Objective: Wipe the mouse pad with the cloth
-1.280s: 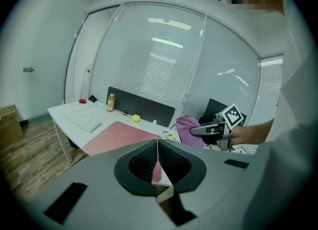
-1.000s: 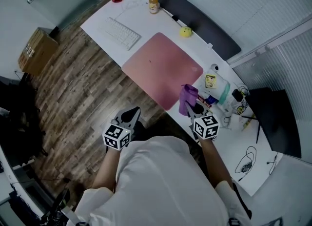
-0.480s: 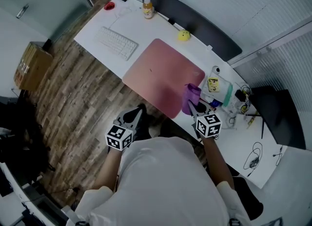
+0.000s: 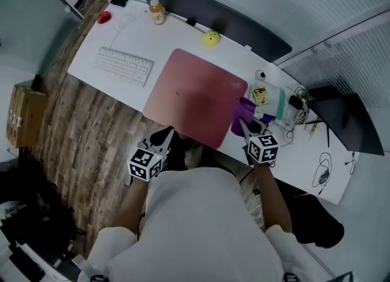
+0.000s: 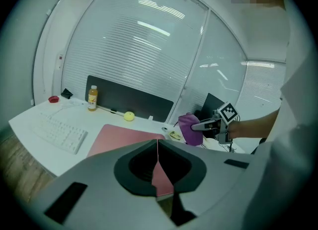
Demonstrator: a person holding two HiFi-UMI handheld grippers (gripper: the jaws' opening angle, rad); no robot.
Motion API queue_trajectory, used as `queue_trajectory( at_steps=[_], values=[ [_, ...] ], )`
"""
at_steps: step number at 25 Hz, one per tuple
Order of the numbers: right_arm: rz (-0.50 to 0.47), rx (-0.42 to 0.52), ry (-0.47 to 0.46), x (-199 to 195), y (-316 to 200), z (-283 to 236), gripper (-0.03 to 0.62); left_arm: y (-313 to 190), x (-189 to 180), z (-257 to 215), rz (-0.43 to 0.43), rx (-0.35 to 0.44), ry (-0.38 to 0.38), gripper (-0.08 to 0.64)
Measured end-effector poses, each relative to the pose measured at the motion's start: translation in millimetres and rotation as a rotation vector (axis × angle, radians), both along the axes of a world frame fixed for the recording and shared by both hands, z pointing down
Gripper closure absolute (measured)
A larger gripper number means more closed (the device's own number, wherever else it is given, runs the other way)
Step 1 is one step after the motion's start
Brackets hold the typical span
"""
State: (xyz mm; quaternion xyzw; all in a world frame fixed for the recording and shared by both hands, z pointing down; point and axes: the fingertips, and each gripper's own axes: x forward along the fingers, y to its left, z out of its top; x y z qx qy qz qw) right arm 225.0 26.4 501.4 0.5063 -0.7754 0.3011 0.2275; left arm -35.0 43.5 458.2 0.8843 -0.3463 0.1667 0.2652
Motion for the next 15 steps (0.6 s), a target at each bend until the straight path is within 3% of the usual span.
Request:
queue_trajectory(
  at_steps=[15],
  values=[
    [0.251,-0.113,0.105,67,-35,57,0.517,-39,45,52,0.273,-0.097,0.022,0.540]
  ],
)
